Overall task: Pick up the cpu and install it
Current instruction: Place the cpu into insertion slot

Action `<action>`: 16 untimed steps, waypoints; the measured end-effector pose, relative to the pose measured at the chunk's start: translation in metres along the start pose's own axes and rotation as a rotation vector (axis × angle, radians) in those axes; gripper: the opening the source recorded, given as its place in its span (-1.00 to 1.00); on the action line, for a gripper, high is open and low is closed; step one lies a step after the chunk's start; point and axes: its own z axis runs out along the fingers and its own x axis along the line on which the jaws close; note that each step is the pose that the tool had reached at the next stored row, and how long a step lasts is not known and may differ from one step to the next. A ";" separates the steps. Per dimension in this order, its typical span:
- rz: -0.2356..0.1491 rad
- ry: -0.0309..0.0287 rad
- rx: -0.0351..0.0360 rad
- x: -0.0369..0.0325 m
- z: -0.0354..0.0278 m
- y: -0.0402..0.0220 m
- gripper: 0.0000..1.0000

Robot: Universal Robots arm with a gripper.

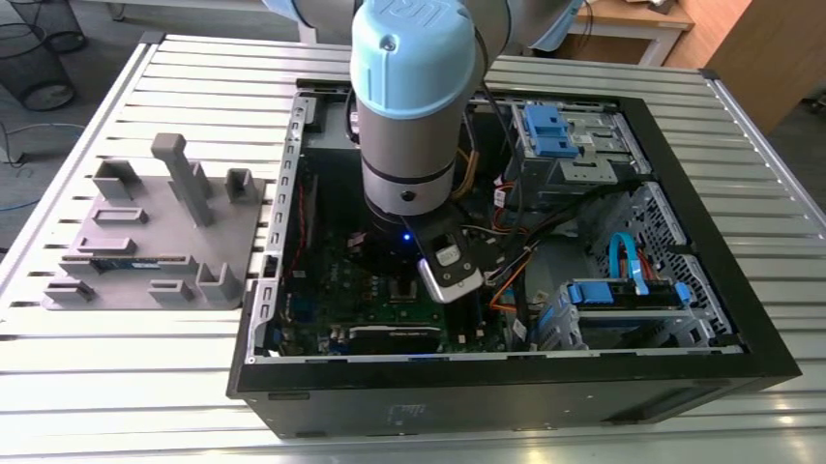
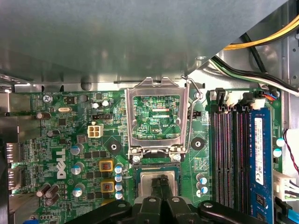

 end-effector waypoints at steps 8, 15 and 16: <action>0.000 0.0000 -0.0001 -0.0005 -0.0098 0.0000 -0.79; 0.000 -0.0001 -0.0002 -0.0010 -0.0182 0.0001 -0.79; 0.000 -0.0001 -0.0002 -0.0010 -0.0193 0.0001 -0.79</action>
